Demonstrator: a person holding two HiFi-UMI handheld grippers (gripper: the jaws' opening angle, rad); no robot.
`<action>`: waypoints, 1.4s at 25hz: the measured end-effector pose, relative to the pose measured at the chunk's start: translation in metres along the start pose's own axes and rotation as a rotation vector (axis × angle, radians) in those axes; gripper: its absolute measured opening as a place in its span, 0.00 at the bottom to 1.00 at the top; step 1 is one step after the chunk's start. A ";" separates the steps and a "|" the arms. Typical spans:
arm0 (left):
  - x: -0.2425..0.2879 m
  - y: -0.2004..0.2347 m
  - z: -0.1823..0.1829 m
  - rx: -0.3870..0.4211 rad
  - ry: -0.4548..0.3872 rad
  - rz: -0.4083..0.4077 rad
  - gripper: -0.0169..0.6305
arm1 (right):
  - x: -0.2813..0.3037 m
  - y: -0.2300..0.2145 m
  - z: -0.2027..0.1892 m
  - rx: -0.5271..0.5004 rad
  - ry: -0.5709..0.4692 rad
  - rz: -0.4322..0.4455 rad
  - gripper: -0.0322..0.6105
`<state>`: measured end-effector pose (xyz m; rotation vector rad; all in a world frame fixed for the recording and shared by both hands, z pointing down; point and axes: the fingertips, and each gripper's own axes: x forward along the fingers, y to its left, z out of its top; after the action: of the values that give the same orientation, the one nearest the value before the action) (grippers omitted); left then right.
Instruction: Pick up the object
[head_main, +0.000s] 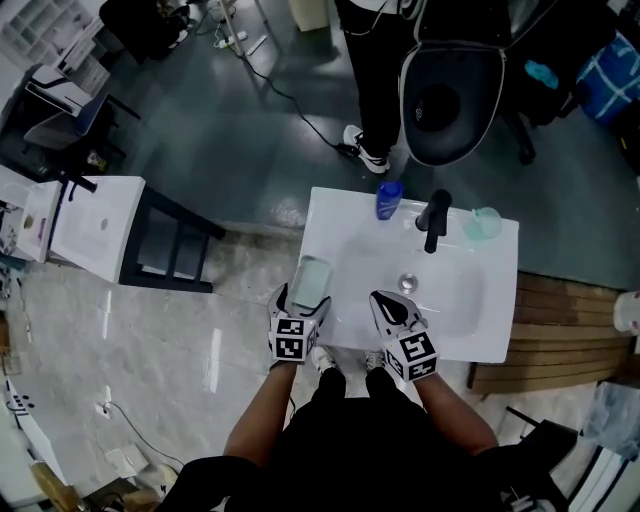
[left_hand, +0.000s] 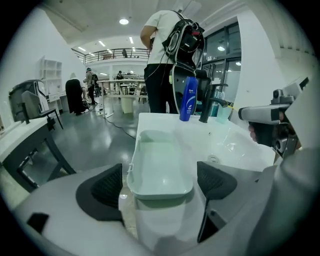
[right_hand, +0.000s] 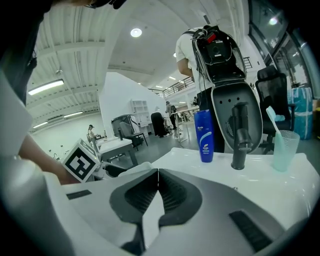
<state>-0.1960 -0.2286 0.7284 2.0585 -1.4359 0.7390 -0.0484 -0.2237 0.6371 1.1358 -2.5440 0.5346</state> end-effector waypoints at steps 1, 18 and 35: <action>0.002 0.000 -0.001 0.003 0.008 -0.002 0.74 | 0.001 0.000 -0.001 0.002 0.003 0.001 0.08; -0.006 0.006 0.012 0.049 -0.039 0.023 0.65 | -0.007 -0.009 0.001 0.004 0.005 -0.032 0.08; -0.064 -0.015 0.079 0.059 -0.228 0.036 0.65 | -0.039 -0.024 0.013 0.000 -0.066 -0.123 0.08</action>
<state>-0.1894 -0.2358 0.6257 2.2259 -1.5950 0.5820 -0.0066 -0.2192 0.6143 1.3210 -2.5080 0.4739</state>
